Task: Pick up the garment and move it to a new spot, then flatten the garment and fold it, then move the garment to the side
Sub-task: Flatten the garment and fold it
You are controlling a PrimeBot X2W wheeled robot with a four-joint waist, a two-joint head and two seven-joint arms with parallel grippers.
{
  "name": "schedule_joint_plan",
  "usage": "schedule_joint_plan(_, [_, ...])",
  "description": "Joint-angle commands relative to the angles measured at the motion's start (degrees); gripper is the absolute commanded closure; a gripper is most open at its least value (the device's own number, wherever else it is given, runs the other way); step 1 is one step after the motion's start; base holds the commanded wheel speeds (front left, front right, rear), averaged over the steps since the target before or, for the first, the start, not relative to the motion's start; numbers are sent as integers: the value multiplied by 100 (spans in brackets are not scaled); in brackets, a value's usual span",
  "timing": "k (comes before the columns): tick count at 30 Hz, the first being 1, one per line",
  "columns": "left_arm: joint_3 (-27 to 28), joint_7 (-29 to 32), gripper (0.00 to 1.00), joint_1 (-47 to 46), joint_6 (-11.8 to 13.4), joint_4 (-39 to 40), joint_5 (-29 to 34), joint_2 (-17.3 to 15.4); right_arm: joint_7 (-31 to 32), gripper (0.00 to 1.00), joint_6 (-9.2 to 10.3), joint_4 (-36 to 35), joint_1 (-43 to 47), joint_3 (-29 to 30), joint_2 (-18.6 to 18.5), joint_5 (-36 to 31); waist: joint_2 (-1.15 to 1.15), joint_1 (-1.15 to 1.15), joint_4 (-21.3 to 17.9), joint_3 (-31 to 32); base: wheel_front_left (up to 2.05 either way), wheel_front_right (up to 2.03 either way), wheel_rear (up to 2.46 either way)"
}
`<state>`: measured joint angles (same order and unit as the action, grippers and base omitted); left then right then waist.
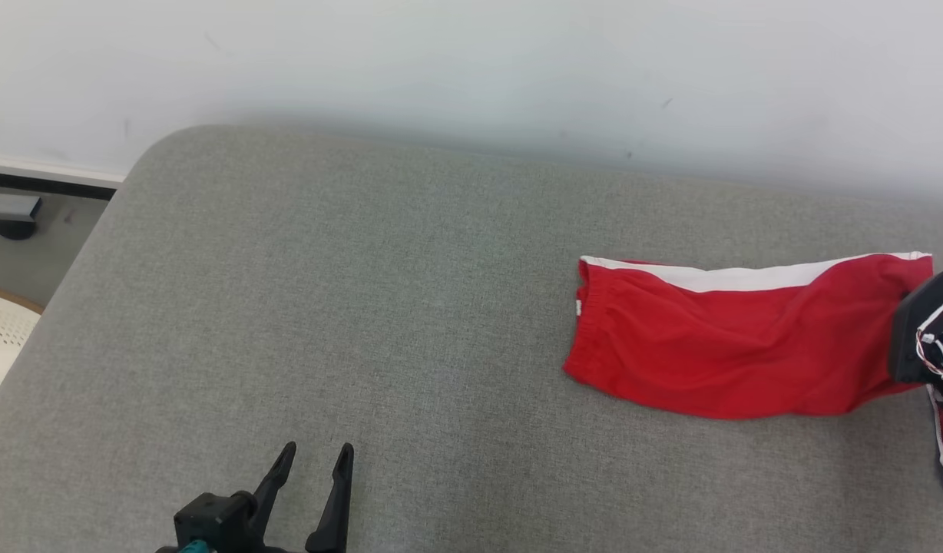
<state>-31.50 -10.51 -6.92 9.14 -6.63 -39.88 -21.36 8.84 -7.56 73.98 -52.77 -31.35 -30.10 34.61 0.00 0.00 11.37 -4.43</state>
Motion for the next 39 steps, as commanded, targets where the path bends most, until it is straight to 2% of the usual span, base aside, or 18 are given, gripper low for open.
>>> schedule_joint_plan(1, [-6, -15, 0, 103, 20, 14, -66, 4, -40, 100, 13, -6, -42, 21, 13, -71, 0, 0, -16, 31, 0, 0, 0])
schedule_joint_plan(4, [-20, -25, 0, 112, 16, 8, -86, 16, -90, 100, 13, -5, -124, 101, 173, -291, 0, 0, 2, 77, 0, 0, 0])
schedule_joint_plan(14, [-45, -44, 0, 119, 12, -18, -98, 22, 77, 100, 13, -7, -429, 21, 1291, -673, 0, 0, 96, 132, 0, 0, 0])
schedule_joint_plan(20, [-75, -56, 0, 43, -20, -44, -111, 64, 317, 100, 13, -27, -492, -41, 1843, -740, 0, 0, 253, 83, 0, 0, 0])
schedule_joint_plan(27, [-89, -89, 0, -6, -47, -111, -139, 106, 564, 100, 13, -33, -384, -101, 2171, -735, 0, 0, 430, 14, 0, 0, 0])
schedule_joint_plan(32, [-114, -109, 0, -37, -74, -147, -142, 142, 678, 100, 13, -36, -286, -127, 2273, -712, 0, 0, 490, -23, 0, 0, 0])
schedule_joint_plan(34, [-116, -121, 0, -19, -71, -161, -146, 147, 690, 0, 12, -111, -230, -92, 2342, -622, 0, 0, 492, -30, 0, 0, 0])
schedule_joint_plan(39, [-77, -148, 0, 7, -44, -176, -171, 117, 610, 0, 13, -469, -278, 0, 2229, -391, 0, 0, 429, -10, 0, 0, 0])
